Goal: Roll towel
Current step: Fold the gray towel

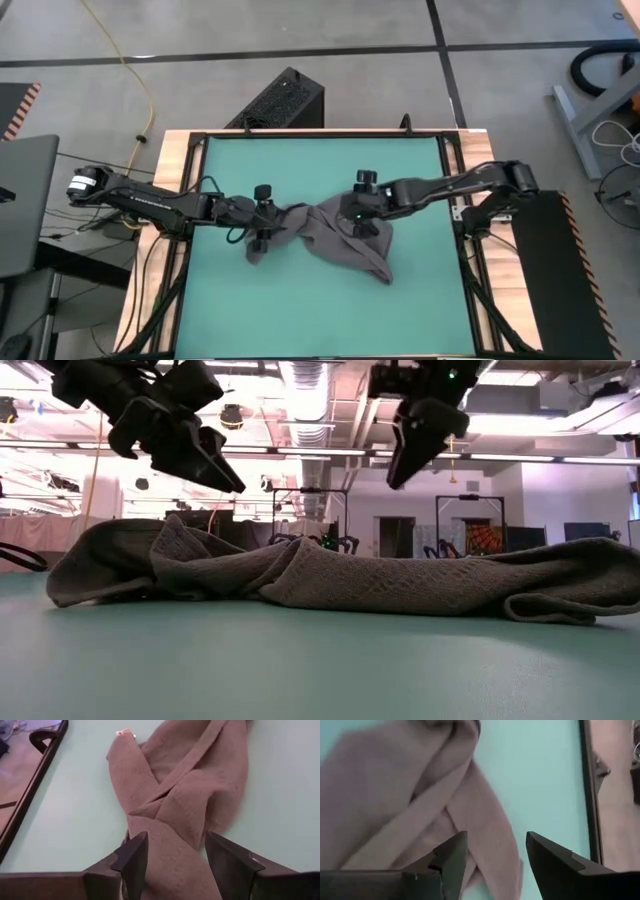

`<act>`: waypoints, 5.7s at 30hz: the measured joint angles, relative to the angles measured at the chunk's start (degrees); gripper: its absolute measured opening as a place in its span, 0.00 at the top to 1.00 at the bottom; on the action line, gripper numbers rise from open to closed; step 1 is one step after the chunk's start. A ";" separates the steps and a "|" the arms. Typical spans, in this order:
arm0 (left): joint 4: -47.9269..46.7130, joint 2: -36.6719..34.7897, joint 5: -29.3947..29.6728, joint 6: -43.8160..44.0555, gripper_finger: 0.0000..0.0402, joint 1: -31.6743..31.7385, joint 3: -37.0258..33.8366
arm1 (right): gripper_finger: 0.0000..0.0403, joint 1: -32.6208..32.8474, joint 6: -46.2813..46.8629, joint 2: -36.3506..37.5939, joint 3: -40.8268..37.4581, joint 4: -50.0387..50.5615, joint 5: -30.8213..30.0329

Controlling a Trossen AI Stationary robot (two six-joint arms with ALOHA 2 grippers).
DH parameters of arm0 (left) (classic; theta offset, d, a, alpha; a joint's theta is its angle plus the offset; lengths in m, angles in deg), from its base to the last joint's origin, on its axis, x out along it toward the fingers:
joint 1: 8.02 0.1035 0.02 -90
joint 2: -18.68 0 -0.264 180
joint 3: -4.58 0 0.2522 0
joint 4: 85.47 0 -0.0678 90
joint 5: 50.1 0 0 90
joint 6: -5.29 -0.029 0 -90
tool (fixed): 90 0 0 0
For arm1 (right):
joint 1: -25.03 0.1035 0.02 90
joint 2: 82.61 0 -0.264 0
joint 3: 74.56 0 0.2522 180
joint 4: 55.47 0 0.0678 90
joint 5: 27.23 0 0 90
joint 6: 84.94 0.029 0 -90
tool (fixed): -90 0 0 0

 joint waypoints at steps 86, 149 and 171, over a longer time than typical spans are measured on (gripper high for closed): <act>4.33 0.04 -6.86 3.13 0.53 0.00 -0.07 | 0.96 1.93 17.85 1.19 46.62 31.19 11.16; -37.03 -11.86 20.01 -28.31 1.00 21.69 43.27 | 0.95 -18.22 -28.46 3.57 50.62 15.18 -16.91; -74.72 0.41 -24.04 -7.38 1.00 11.76 48.64 | 0.95 9.77 14.24 7.00 44.09 40.99 14.39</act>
